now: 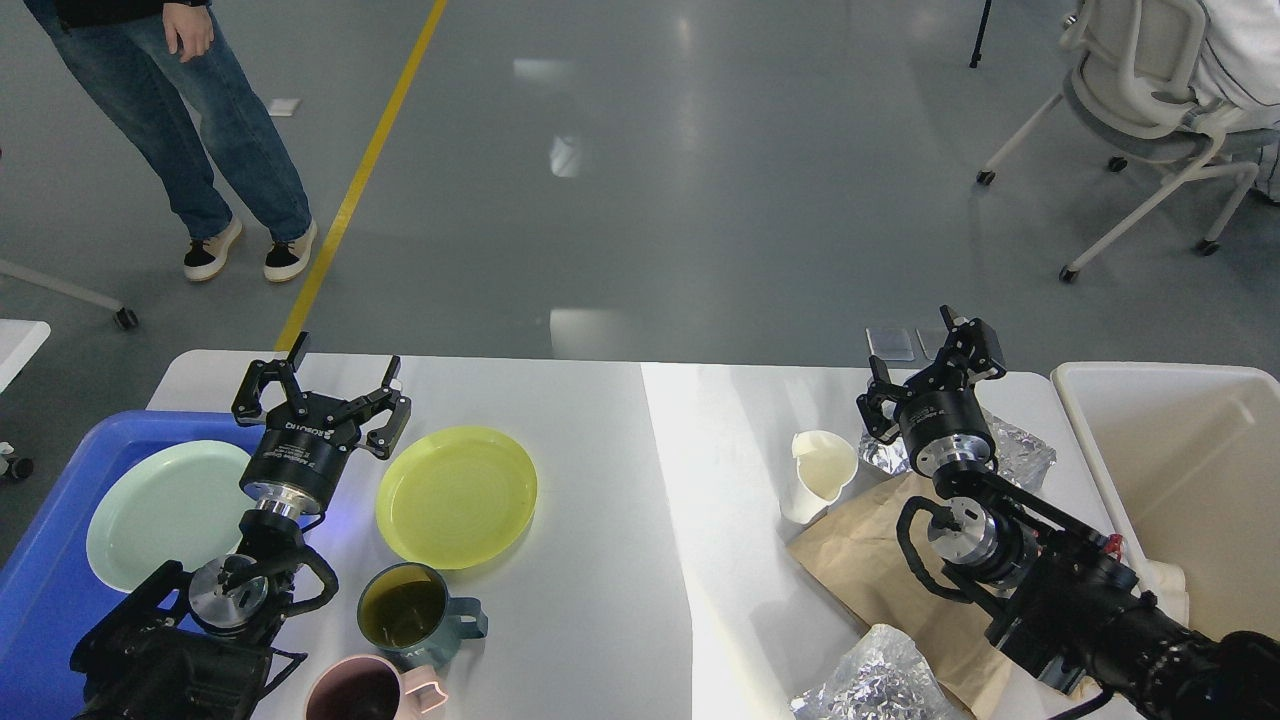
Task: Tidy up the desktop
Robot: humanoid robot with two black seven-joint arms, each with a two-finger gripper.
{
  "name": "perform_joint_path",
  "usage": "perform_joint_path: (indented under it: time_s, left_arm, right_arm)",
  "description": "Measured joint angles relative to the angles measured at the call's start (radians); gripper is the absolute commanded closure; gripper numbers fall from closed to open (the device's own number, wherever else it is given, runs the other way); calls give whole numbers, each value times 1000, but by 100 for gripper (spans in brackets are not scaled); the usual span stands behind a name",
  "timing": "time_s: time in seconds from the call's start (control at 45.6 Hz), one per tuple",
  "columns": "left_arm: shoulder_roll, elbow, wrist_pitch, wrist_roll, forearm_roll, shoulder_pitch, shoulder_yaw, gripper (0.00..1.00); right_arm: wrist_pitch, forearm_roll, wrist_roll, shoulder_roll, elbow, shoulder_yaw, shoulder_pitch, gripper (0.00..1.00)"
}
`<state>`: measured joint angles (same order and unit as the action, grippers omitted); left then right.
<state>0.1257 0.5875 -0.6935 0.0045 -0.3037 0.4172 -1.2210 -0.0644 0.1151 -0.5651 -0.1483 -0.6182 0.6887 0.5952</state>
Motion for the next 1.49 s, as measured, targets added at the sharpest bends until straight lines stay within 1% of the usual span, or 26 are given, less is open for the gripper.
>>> perform_joint_path:
  time_s: [0.219,0.482,1.117,1.249,1.402,1.49]
  left_arm:
    - [0,0,0,5,1,0,1,4]
    - [0,0,0,-7,2,-1,5,4]
    - [2,0,8,-8,2,3,21,4]
    - [6,9,29,-6,12,10,81,4]
    - [53,21,60,3,12,31,175,4]
    - [87,22,112,6,21,64,230,4]
  right_arm:
    - [0,0,0,0,0,0,0,0]
    - [0,0,0,0,0,0,0,0]
    - [0,0,0,0,-1,0,-1,0]
    - [0,0,0,0,-1,0,-1,0]
    - [0,0,0,0,-1,0,-1,0]
    - [0,0,0,0,-1,0,-1,0]
